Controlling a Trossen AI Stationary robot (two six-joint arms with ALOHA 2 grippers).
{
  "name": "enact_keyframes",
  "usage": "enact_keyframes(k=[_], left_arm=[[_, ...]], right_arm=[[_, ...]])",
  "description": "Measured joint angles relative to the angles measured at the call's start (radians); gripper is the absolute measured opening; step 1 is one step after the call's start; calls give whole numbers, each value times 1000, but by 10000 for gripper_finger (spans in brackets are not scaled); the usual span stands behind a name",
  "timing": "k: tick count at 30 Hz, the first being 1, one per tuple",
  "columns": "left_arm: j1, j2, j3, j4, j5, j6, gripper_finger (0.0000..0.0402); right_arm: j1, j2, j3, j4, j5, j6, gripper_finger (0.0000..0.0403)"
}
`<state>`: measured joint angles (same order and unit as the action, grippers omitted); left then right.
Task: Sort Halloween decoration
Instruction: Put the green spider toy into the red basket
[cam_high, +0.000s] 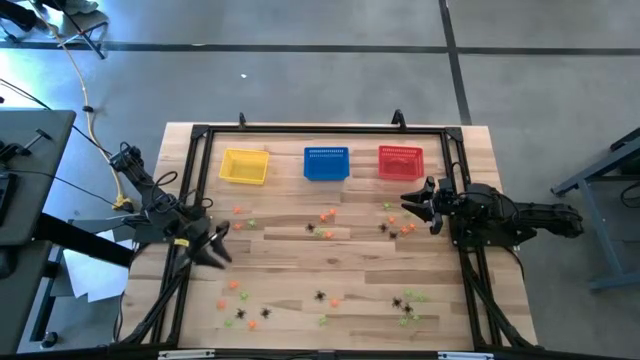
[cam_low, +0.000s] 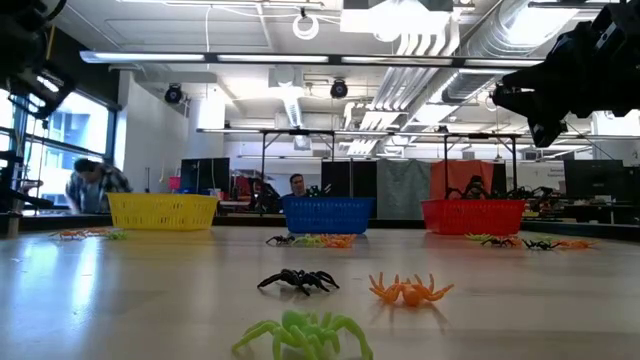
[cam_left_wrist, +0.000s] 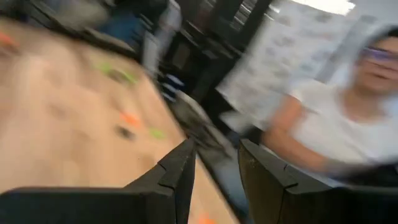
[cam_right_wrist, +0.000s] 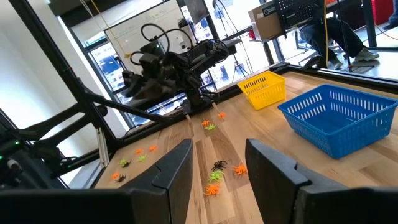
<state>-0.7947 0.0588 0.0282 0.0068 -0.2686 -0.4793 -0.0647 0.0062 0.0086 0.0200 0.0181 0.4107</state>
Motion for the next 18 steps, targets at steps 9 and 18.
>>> enact_keyframes(k=[9,18], left_arm=[[41,0,0,20,-685,245,110],[74,0,0,16,-953,343,110]], right_arm=[[0,0,0,0,0,0,144],[0,0,0,0,0,0,144]])
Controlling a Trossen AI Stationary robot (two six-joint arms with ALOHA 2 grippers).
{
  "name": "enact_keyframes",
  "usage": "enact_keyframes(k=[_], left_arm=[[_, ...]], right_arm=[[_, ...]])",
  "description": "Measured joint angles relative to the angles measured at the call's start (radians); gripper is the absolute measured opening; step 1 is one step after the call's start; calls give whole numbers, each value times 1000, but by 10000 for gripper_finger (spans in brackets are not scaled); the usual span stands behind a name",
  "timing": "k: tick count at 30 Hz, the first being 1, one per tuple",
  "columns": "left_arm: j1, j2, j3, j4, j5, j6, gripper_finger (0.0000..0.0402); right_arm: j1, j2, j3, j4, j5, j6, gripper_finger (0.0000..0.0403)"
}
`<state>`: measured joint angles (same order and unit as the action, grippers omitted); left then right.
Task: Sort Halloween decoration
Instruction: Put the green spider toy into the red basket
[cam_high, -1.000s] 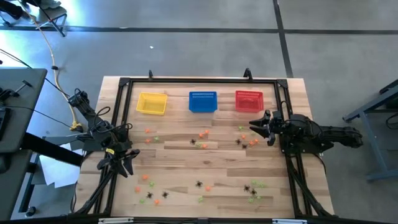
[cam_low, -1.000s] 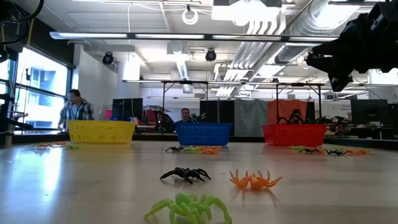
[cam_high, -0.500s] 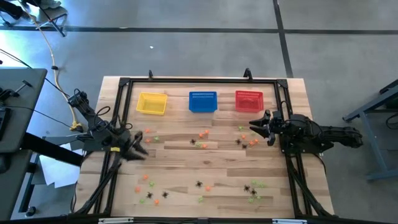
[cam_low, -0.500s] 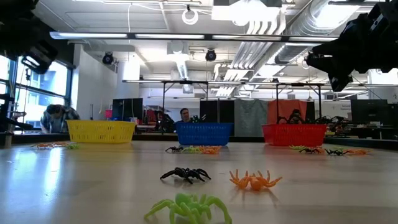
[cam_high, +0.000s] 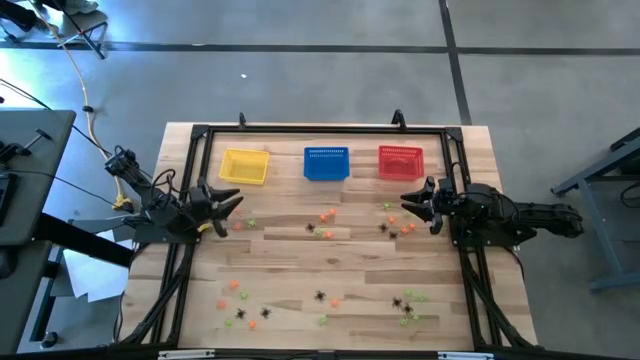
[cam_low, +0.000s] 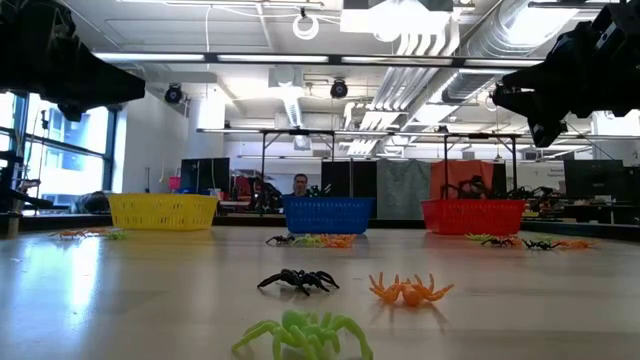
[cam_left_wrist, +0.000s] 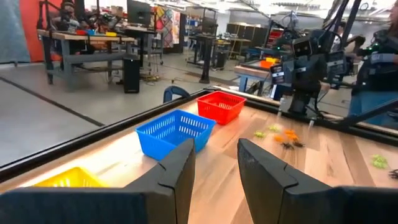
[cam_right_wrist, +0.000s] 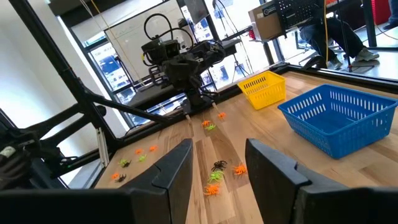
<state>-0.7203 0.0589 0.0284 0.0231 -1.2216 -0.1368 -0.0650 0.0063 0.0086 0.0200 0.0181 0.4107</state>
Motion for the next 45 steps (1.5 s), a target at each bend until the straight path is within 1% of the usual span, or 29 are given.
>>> enact_keyframes(k=[16,24,26,32,34,37,40,43,45], left_arm=[[2,0,0,-3,3,23,110],[2,0,0,-2,-56,133,110],[2,0,0,-3,-71,141,110],[2,0,0,-3,-70,123,110],[2,0,0,-3,-75,144,110],[2,0,0,-3,-119,157,110],[2,0,0,-2,-135,142,110],[2,0,0,-1,-209,142,110],[2,0,0,-2,-222,140,110]], right_arm=[[0,0,0,0,0,0,144],[0,0,0,0,0,0,144],[0,0,0,0,0,0,144],[0,0,0,0,0,0,144],[0,0,0,0,0,0,144],[0,0,0,0,0,0,144],[0,0,0,0,0,0,144],[0,0,0,0,0,0,144],[0,0,0,0,0,0,144]])
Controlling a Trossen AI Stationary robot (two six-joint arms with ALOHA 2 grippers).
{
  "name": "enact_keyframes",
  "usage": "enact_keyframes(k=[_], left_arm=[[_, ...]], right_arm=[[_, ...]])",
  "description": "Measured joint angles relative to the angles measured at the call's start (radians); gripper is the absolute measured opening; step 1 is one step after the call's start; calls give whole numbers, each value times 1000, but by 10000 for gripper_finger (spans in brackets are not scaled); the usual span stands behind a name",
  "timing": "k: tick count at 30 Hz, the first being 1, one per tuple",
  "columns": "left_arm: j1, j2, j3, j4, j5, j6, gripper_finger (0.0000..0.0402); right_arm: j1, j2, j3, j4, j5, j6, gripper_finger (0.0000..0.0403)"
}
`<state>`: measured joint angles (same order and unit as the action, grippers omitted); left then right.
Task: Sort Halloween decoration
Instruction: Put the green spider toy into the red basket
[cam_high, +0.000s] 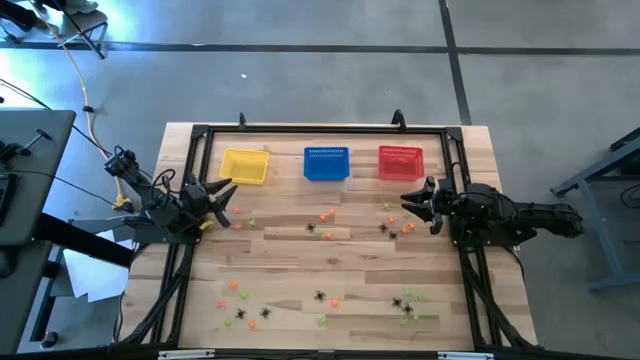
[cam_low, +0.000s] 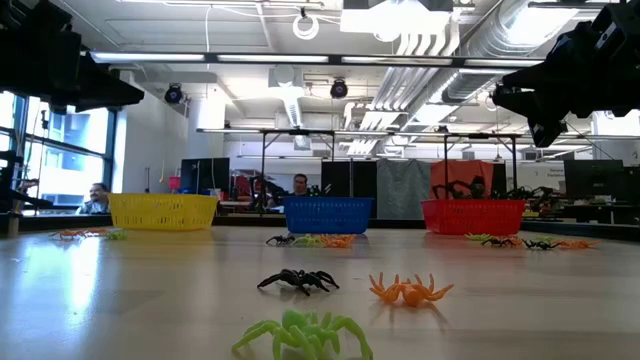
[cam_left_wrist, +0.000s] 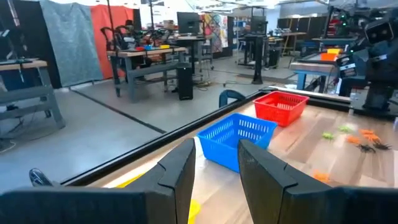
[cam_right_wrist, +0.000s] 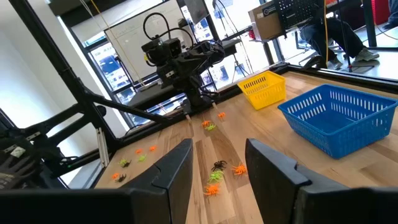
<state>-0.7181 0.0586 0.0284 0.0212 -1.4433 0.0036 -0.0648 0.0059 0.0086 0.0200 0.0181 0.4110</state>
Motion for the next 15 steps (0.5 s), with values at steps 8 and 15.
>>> enact_keyframes(k=[8,15], left_arm=[[1,0,0,9,55,4,110],[1,0,0,197,182,186,110]], right_arm=[[0,0,0,0,0,0,144],[0,0,0,0,0,0,144]])
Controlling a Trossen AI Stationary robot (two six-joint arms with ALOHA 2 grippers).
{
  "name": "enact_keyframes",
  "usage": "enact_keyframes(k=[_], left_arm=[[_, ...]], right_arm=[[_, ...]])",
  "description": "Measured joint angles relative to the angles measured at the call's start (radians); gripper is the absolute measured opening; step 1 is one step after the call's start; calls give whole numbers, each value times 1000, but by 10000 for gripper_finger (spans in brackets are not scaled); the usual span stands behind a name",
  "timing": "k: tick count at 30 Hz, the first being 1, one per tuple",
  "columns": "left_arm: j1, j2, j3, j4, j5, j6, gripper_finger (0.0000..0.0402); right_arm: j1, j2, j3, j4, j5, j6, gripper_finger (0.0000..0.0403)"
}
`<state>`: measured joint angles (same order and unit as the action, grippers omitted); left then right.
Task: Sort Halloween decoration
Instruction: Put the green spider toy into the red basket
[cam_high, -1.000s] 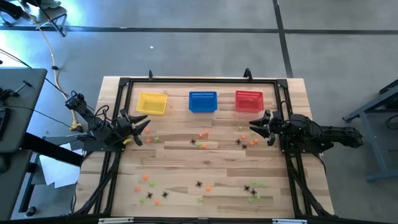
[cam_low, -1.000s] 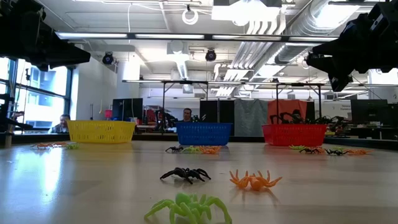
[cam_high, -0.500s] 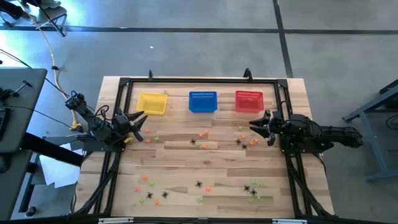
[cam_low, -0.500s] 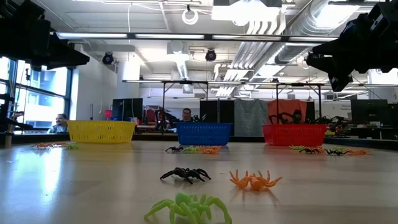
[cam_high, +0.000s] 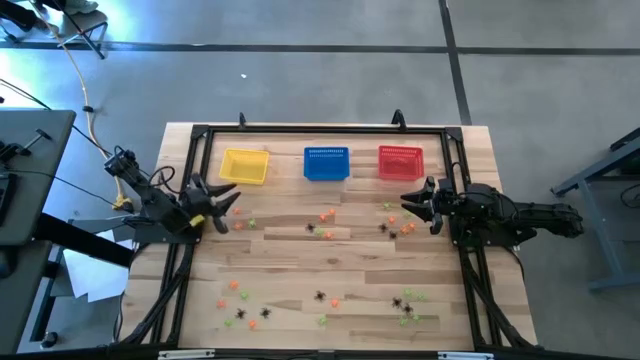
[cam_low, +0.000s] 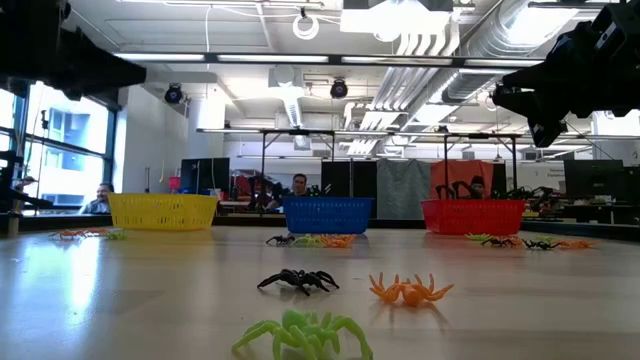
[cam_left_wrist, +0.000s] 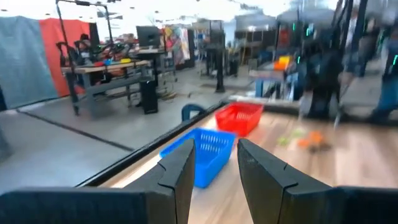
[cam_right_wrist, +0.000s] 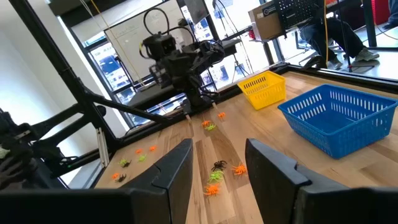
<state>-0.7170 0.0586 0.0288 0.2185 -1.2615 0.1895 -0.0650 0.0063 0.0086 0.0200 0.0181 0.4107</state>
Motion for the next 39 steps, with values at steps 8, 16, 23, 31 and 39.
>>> enact_keyframes(k=[8,16,23,31,39], left_arm=[[-3,2,68,162,118,58,110],[-3,67,209,6,82,57,110],[-3,163,286,-67,82,-3,110],[-3,325,366,-66,189,-100,110],[-3,477,433,-66,239,-171,110]], right_arm=[[0,0,0,0,0,0,144],[0,0,0,0,0,0,144],[0,0,0,0,0,0,144],[0,0,0,0,0,0,144],[0,0,0,8,65,0,144]])
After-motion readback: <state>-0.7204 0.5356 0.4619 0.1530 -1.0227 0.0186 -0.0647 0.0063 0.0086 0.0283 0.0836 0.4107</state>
